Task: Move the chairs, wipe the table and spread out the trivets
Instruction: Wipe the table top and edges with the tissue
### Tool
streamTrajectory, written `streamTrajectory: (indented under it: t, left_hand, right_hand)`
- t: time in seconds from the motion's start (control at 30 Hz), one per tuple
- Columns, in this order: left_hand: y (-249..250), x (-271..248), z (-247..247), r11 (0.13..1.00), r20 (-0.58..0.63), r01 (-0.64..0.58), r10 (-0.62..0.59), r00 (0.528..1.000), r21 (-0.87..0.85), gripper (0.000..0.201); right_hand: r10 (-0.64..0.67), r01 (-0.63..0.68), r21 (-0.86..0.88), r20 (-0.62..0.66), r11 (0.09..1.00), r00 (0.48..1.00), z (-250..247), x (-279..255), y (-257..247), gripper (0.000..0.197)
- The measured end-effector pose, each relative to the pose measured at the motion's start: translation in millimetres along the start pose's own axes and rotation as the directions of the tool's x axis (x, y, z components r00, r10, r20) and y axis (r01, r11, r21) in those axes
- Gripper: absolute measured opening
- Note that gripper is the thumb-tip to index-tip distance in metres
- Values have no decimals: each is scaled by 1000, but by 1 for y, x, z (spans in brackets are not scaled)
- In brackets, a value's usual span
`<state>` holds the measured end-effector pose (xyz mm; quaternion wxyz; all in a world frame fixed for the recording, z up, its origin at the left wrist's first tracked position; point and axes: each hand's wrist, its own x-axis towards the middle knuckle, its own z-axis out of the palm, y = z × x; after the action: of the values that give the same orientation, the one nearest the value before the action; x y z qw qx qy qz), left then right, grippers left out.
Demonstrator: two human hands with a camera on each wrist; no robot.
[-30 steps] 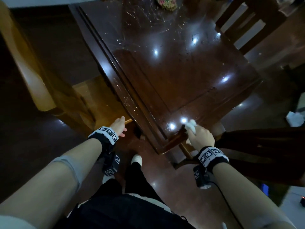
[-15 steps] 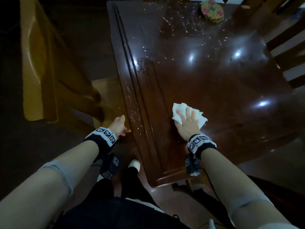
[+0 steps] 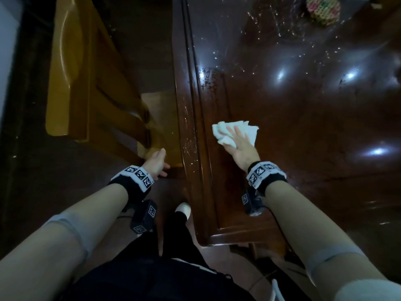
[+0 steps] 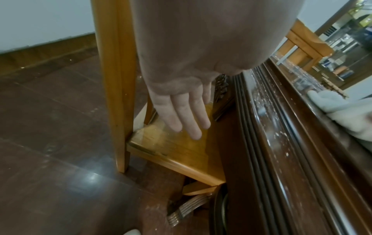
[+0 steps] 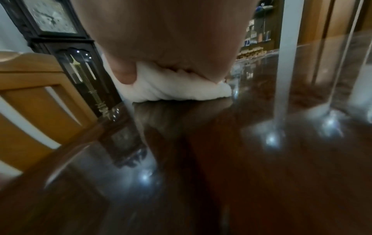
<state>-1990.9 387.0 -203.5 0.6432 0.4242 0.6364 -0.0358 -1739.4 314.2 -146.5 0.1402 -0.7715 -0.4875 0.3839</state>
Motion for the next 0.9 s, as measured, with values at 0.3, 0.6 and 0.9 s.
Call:
streamTrajectory:
  t: [0.3,0.6,0.9]
  left_hand:
    - [-26,-26,12,997,80,-42,37,996,64,59]
    - [-49,-44,-14,996,67,-53,48,997,75,59]
    - [-32,-31,-9,997,50,-21,17,999,72,59]
  right_hand:
    - [30,-73,180,232,981,972,91,-122,-35,35]
    - [159,8,639,-204,769,966,64,-160,-19,25]
    - [286,-356,-45,-506,933,814,29,-133,63,68]
